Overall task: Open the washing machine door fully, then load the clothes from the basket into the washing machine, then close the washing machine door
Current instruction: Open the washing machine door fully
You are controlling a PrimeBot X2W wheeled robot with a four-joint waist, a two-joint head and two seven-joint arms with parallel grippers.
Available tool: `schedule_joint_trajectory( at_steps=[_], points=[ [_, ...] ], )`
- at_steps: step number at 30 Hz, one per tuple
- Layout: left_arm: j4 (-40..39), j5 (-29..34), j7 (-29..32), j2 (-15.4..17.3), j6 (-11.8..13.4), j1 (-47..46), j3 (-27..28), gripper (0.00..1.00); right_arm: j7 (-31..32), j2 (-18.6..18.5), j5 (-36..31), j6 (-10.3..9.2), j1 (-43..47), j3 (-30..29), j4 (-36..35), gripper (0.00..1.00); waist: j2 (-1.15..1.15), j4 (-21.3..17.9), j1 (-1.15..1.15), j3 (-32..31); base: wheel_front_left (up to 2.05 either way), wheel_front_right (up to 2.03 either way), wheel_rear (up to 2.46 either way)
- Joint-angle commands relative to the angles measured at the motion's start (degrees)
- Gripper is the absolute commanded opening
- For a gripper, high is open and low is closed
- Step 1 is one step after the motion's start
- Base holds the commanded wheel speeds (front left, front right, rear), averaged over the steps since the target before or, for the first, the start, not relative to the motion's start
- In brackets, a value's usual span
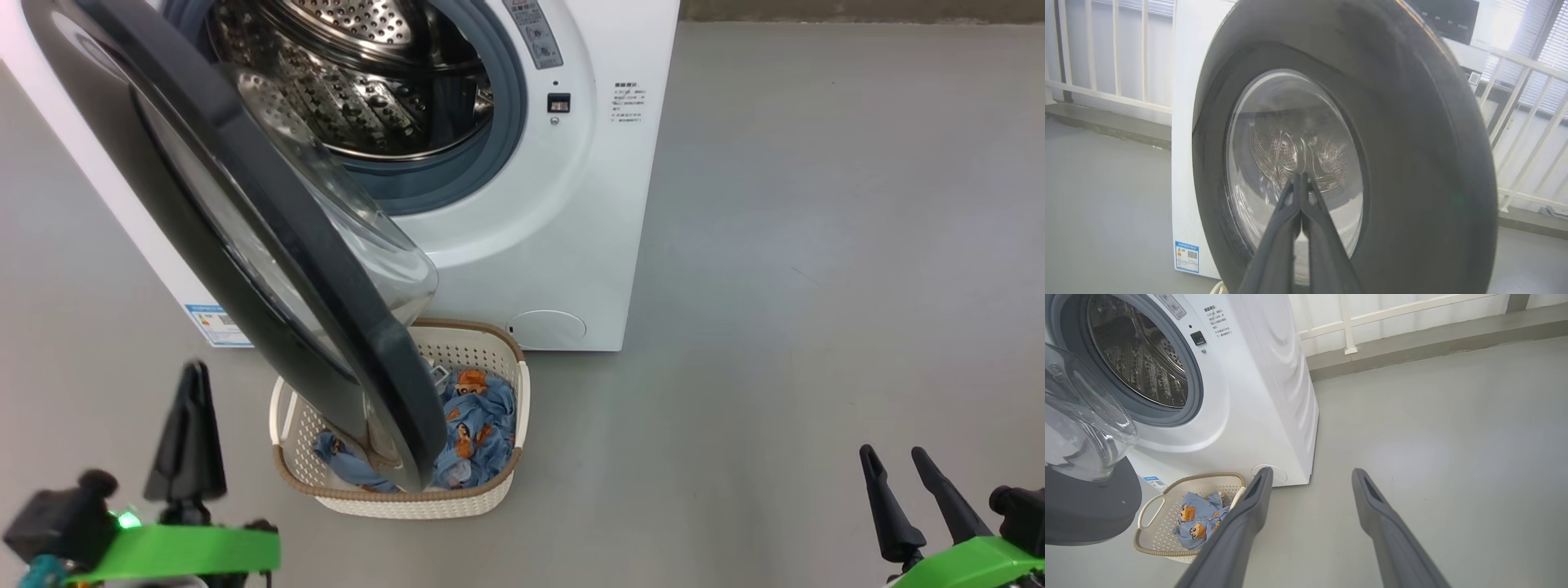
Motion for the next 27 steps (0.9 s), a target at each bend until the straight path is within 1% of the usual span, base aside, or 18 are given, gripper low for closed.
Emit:
schedule_joint_trajectory(
  at_steps=[1, 3, 4, 6, 8, 10, 15, 18, 21, 23, 24, 27],
  points=[
    [-4.29, -0.34, -0.36, 1.01, -0.15, -3.17, 2.33, 0.00, -0.75, -1.16, -0.10, 0.13, 0.81, 0.88, -1.12, 1.00, 0.00, 0.19, 0.00, -0.18, 0.00, 0.00, 0.00],
    [-7.84, -0.15, -0.36, 1.03, -0.15, -3.70, 2.46, 0.00, -0.75, -1.21, -0.08, 0.13, 0.98, 0.68, -1.20, 1.00, 0.00, 0.38, 0.00, -0.28, 0.00, 0.00, 0.00],
    [-11.68, 0.74, -0.36, 1.17, -0.15, -4.24, 1.65, 0.00, -0.75, -1.21, -0.11, 0.13, 1.15, 0.55, -1.31, 1.00, 0.00, 0.52, 0.00, -0.34, 0.00, 0.00, 0.00],
    [-15.24, 1.40, -0.36, 1.21, -0.15, -4.59, 0.24, 0.00, -0.75, -1.24, -0.15, 0.13, 1.28, 0.50, -1.39, 1.00, 0.00, 0.58, 0.00, -0.39, 0.00, 0.00, 0.00],
    [-18.25, 0.55, 0.12, 1.02, -0.15, -4.64, -1.82, 0.00, -0.75, -1.26, -0.13, 0.13, 1.41, 0.37, -1.44, 1.00, 0.00, 0.66, 0.00, -0.48, 0.00, 0.00, 0.00],
    [-21.17, 1.28, 1.42, 0.95, -0.14, -4.91, -4.13, 0.00, -0.75, -1.25, -0.17, 0.13, 1.51, 0.30, -1.50, 1.00, 0.00, 0.73, 0.00, -0.49, 0.00, 0.00, 0.00],
    [-26.80, 2.08, 5.25, 0.61, 0.12, -5.53, -11.61, 0.00, -0.75, -1.20, -0.24, 0.13, 1.48, 0.22, -1.79, 1.00, 0.00, 0.82, 0.00, -0.24, 0.00, 0.00, 0.00],
    [-28.16, 1.84, 7.02, 0.42, 0.76, -5.89, -16.41, 0.00, -0.75, -1.17, -0.26, 0.13, 1.31, 0.24, -1.91, 1.00, 0.00, 0.80, 0.00, 0.01, 0.00, 0.00, 0.00],
    [-27.59, 1.75, 8.04, 0.32, 1.49, -5.96, -20.75, 0.00, -0.75, -1.06, -0.29, 0.13, 0.99, 0.38, -2.05, 1.00, 0.00, 0.68, 0.00, 0.37, 0.00, 0.00, 0.00],
    [-25.97, 1.41, 8.35, 0.28, 2.29, -5.78, -22.77, 0.00, -0.75, -1.01, -0.31, 0.13, 0.74, 0.49, -2.14, 1.00, 0.00, 0.61, 0.00, 0.64, 0.00, 0.00, 0.00],
    [-25.97, 1.41, 8.35, 0.28, 2.29, -5.78, -22.77, 0.00, -0.75, -1.01, -0.31, 0.13, 0.74, 0.49, -2.14, 1.00, 0.00, 0.61, 0.00, 0.64, 0.00, 0.00, 0.00],
    [-22.64, 0.32, 8.15, 0.24, 3.50, -5.51, -24.87, 0.00, -0.75, -0.93, -0.30, 0.13, 0.35, 0.57, -2.22, 1.00, 0.00, 0.51, 0.00, 1.07, 0.00, 0.00, 0.00]
  ],
)
